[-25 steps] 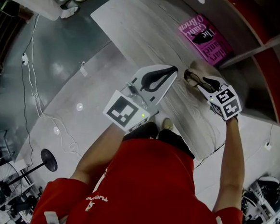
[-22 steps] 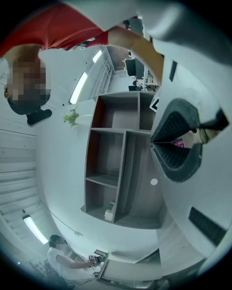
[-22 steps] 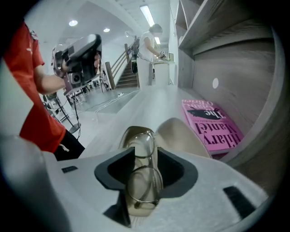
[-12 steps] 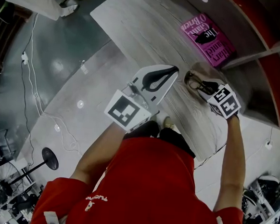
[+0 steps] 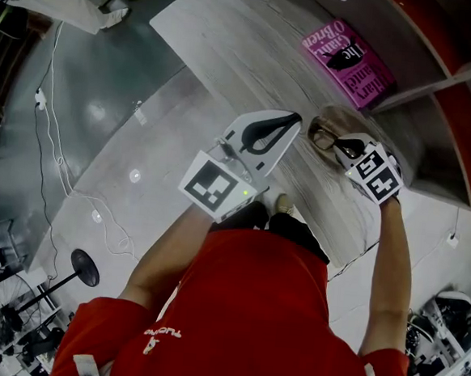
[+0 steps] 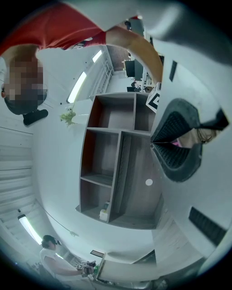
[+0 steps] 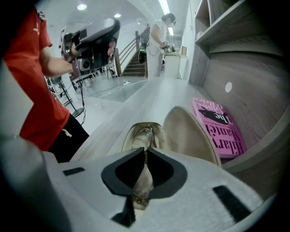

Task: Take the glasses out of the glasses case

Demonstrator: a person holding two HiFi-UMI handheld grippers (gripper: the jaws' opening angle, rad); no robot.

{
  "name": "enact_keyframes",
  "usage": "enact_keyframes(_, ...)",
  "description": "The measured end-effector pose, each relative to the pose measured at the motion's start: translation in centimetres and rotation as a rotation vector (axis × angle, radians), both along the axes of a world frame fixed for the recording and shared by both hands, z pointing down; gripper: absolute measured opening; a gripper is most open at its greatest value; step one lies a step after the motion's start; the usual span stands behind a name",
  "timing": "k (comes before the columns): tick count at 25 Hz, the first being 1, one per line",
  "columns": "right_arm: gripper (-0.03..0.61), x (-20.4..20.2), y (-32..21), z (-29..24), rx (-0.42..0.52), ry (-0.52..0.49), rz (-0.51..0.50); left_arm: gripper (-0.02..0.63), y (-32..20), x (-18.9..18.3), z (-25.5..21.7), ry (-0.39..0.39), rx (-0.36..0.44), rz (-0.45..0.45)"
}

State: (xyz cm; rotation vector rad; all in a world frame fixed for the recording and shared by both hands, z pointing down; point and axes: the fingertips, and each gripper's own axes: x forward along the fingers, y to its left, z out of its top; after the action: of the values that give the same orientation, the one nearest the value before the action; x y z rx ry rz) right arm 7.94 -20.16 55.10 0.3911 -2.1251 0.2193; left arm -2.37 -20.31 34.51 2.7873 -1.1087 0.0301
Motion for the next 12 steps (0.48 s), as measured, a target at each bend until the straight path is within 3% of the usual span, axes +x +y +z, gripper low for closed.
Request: enact_keyframes(12,0.025,0.3,-1.3,-2.6,0.224,-0.016,0.056,0.012,1.2,0.6,0.3,-0.012,-0.001,0.025)
